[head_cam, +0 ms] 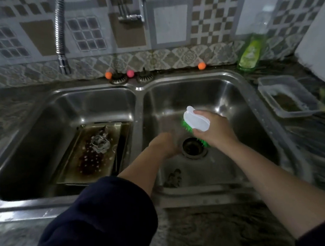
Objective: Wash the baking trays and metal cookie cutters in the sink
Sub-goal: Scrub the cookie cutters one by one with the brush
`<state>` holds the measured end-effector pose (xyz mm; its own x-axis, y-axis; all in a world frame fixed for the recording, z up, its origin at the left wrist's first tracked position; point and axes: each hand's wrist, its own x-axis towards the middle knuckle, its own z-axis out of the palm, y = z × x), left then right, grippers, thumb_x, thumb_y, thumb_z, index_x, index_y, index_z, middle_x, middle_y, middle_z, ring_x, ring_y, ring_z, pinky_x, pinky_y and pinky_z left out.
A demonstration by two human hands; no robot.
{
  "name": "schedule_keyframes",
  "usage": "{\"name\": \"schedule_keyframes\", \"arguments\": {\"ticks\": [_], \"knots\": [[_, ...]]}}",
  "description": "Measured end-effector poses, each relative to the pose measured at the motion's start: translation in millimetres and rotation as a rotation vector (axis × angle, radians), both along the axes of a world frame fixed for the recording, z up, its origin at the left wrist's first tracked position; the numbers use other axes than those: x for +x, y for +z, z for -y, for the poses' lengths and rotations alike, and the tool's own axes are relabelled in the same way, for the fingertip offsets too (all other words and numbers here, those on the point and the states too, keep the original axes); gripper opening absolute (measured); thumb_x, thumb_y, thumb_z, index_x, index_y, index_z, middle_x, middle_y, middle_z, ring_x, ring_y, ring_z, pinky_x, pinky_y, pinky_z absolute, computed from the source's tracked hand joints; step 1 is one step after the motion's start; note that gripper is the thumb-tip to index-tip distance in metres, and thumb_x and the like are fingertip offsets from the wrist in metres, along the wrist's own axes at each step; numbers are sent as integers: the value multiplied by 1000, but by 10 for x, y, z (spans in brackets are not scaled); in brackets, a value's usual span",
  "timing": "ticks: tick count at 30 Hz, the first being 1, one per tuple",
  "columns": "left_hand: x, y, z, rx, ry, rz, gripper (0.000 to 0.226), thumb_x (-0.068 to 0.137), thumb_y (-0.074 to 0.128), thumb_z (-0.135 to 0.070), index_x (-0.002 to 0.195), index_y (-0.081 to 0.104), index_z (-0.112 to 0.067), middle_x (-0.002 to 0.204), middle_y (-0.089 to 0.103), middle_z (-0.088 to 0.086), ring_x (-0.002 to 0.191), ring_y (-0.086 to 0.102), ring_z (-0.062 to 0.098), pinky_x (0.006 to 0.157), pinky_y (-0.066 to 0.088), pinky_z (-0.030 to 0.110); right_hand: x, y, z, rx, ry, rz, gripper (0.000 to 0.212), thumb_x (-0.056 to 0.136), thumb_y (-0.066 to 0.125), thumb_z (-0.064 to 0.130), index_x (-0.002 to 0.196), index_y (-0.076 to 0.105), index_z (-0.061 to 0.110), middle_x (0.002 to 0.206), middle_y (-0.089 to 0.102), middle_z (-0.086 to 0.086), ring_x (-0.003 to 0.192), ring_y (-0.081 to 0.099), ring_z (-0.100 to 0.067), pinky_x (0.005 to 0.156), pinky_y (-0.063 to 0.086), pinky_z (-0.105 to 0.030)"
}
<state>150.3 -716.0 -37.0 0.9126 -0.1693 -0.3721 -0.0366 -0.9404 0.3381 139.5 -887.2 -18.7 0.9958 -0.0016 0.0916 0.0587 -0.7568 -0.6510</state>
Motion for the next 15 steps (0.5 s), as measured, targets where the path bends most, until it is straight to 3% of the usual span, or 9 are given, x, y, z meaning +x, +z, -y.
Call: {"name": "schedule_keyframes", "arguments": {"ticks": [4, 8, 15], "knots": [[-38, -196, 214, 193, -86, -225, 81, 73, 79, -42, 140, 41, -17, 138, 52, 5, 123, 52, 24, 102, 43, 35, 13, -213, 292, 48, 43, -87, 62, 78, 71, 29, 136, 50, 36, 123, 60, 1, 104, 55, -18, 73, 40, -23], [34, -345, 308, 319, -99, -343, 63, 76, 77, -37, 128, 50, -13, 132, 54, 8, 119, 52, 25, 91, 41, 30, 67, -341, 411, 70, 91, -115, 63, 78, 71, 29, 137, 49, 36, 125, 60, 1, 106, 56, -19, 74, 42, -24], [108, -602, 336, 408, -105, -592, 56, 76, 79, -36, 122, 63, -9, 125, 62, 10, 114, 59, 23, 97, 48, 33, 145, -390, 467, 101, 101, -118, 63, 78, 70, 28, 137, 49, 35, 123, 61, 4, 103, 55, -15, 72, 40, -21]]}}
